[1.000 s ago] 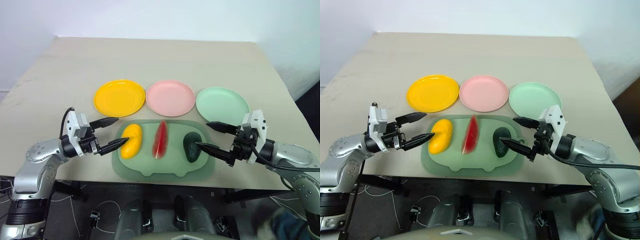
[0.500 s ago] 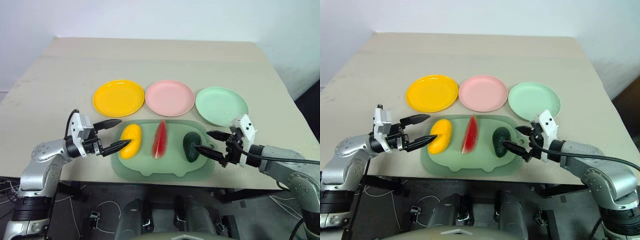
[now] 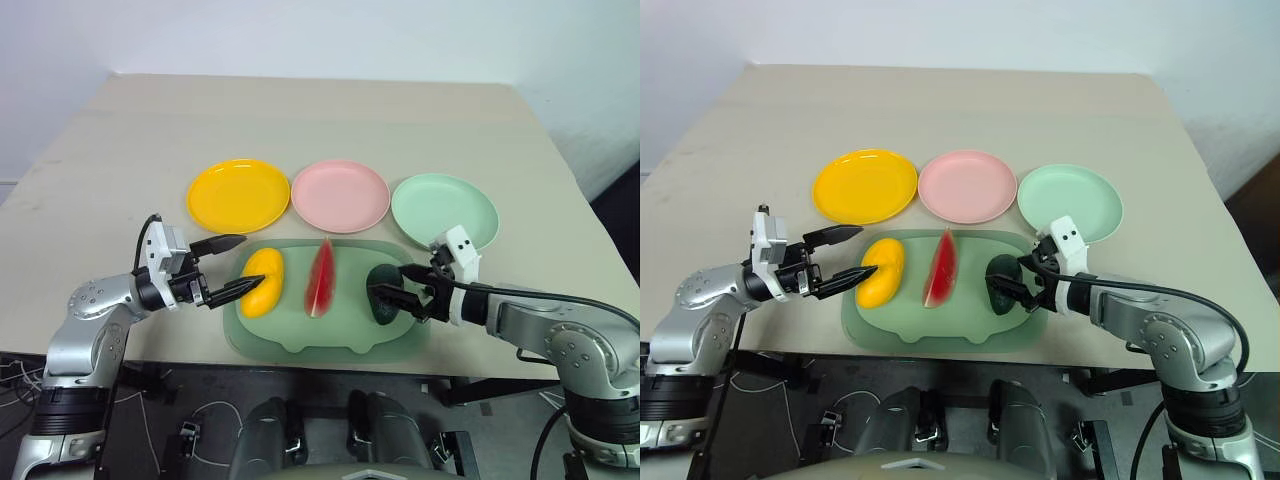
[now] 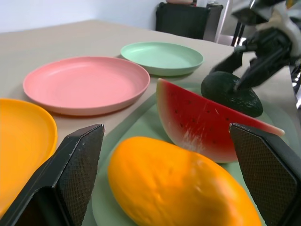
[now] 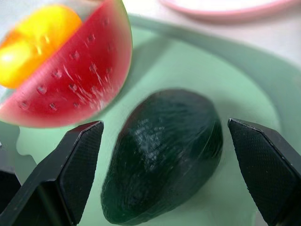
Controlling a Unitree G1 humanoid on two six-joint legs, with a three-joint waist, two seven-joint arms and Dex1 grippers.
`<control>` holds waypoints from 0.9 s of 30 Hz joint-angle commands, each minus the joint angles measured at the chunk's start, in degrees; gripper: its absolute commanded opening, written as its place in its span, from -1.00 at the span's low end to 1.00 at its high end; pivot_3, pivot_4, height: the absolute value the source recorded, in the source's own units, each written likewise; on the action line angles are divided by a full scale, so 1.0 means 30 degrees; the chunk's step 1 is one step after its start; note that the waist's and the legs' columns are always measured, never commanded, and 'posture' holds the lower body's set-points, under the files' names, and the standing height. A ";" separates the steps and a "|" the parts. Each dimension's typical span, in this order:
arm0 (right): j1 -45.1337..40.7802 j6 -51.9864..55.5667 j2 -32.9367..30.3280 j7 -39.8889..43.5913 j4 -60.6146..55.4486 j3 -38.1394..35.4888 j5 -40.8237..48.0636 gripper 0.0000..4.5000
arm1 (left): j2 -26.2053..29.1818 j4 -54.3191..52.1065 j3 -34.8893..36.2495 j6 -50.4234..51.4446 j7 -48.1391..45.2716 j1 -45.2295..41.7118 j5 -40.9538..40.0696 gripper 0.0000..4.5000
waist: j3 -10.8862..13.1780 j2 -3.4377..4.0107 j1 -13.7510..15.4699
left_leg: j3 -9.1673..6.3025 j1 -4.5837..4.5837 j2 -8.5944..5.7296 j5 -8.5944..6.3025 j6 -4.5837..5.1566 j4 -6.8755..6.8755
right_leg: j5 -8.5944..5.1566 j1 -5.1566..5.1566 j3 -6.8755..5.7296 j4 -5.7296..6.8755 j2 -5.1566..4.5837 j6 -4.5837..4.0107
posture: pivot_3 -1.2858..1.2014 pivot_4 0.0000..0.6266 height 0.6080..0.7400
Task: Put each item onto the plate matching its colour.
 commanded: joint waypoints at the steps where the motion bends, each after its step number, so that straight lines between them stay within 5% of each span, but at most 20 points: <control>1: -0.0600 0.0284 0.0138 -0.0039 0.0056 0.0202 -0.0168 1.00 | -0.0012 -0.0450 -0.0060 -0.0039 0.0126 -0.0177 -0.0031 0.99 | 0.0000 0.0000 -0.0015 | 0.0000 0.0000 0.0000 0.0000 0.0000 0.0000 | 0.0002 0.0000 0.0000 0.0000 0.0001 0.0002 | 0.03 -0.52 0.33; 5: -0.1044 0.0282 0.0126 0.0047 0.0338 0.0654 -0.0551 1.00 | 0.0007 -0.0474 -0.0055 -0.0056 0.0236 -0.0144 -0.0046 0.99 | 0.0000 0.0000 -0.0024 | -0.0001 0.0000 0.0003 0.0000 -0.0001 0.0000 | 0.0016 -0.0004 0.0000 0.0003 0.0006 0.0027 | 0.03 -0.52 0.33; 10: -0.1207 -0.0158 -0.0421 0.0688 0.0063 0.1103 -0.1238 0.52 | 0.0090 -0.0613 0.0092 -0.0070 0.0408 0.0066 -0.0106 1.00 | 0.0000 0.0000 -0.0004 | 0.0000 0.0000 0.0002 0.0000 -0.0001 0.0000 | 0.0016 -0.0003 -0.0001 0.0003 0.0004 0.0031 | 0.03 -0.52 0.33; 17: -0.2533 -0.0351 -0.1018 0.2078 -0.0582 -0.1209 0.0179 0.46 | 0.0211 -0.0731 0.0479 -0.0242 0.0573 0.0567 -0.0179 1.00 | 0.0001 0.0002 -0.0015 | -0.0001 -0.0004 0.0002 0.0000 0.0000 -0.0001 | 0.0013 -0.0011 -0.0001 0.0001 0.0004 0.0036 | 0.03 -0.52 0.33; 27: -0.8969 -0.5285 -0.2829 0.3442 1.2361 0.1222 -0.6958 0.44 | 0.0248 -0.1907 0.1198 -0.0200 0.1299 0.1873 -0.0335 1.00 | 0.0001 0.0002 -0.0064 | 0.0011 -0.0017 -0.0002 0.0000 0.0001 -0.0014 | 0.0008 -0.0033 -0.0002 -0.0006 0.0001 0.0007 | 0.03 -0.52 0.33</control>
